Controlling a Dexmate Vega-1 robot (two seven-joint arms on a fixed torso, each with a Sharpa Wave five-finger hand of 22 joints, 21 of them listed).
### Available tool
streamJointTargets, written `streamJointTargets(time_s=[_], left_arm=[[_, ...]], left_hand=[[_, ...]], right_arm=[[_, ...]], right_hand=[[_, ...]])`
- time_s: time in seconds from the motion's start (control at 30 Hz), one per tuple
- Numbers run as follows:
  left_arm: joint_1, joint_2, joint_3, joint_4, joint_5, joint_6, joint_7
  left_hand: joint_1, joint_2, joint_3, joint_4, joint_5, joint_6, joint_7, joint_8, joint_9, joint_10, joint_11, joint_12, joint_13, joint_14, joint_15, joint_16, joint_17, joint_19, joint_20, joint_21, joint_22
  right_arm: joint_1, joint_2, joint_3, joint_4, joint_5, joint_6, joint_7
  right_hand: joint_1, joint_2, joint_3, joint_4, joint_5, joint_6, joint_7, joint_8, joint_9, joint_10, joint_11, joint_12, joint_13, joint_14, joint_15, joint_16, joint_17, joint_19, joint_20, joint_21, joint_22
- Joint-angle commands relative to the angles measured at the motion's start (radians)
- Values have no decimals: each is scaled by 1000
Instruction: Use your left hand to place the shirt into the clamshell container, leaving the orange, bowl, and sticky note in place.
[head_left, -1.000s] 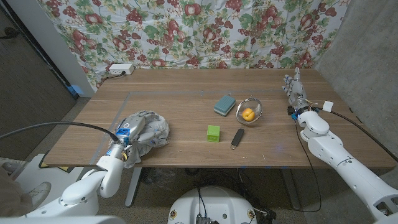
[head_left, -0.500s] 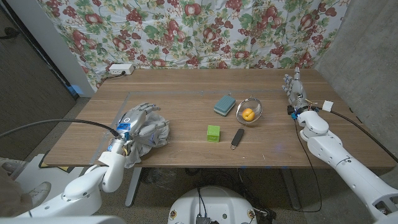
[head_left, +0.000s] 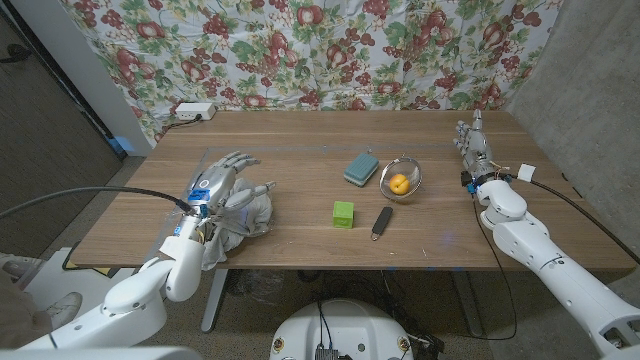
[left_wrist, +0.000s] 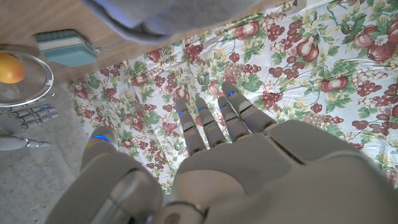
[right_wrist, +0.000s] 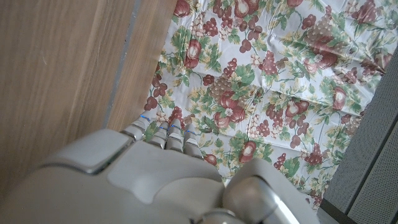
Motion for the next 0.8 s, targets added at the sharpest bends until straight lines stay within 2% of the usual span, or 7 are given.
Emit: streamJointTargets(time_s=[0.03, 0.5, 0.8], left_arm=[[-10, -35, -42, 24, -47, -106, 36], [-15, -71, -84, 59, -82, -217, 53], [-41, -85, -100, 126, -117, -322, 63]], left_hand=[[-9, 5, -6, -1, 7, -3, 2, -4, 1, -4, 1, -2, 0, -4, -154, 5, -1, 1, 1, -1, 0], [-14, 9, -10, 1, 13, -4, 5, -9, -1, 0, 0, 3, -7, 5, -149, 11, -8, 8, 7, -4, -1], [-15, 13, -10, 1, 16, -5, 7, -12, -3, -1, 3, 4, -11, 6, -146, 12, -11, 13, 9, -5, -1]], right_arm=[[-22, -8, 2, -49, -17, -16, -33], [-50, -11, 5, -108, -40, -40, -84], [-63, -7, -1, -145, -71, -59, -130]], right_hand=[[-4, -4, 3, -1, 2, 9, 0, -1, 2, 5, 1, -1, 4, -4, -7, -3, 1, -1, -3, 3, 2], [-5, -4, 4, -1, 2, 9, 1, -1, 2, 6, 2, -1, 4, -2, -6, -2, 1, -1, -2, 3, 2], [-5, -4, 4, -1, 2, 9, 0, -1, 2, 6, 3, -1, 4, -2, -5, -2, 1, 0, -2, 3, 2]])
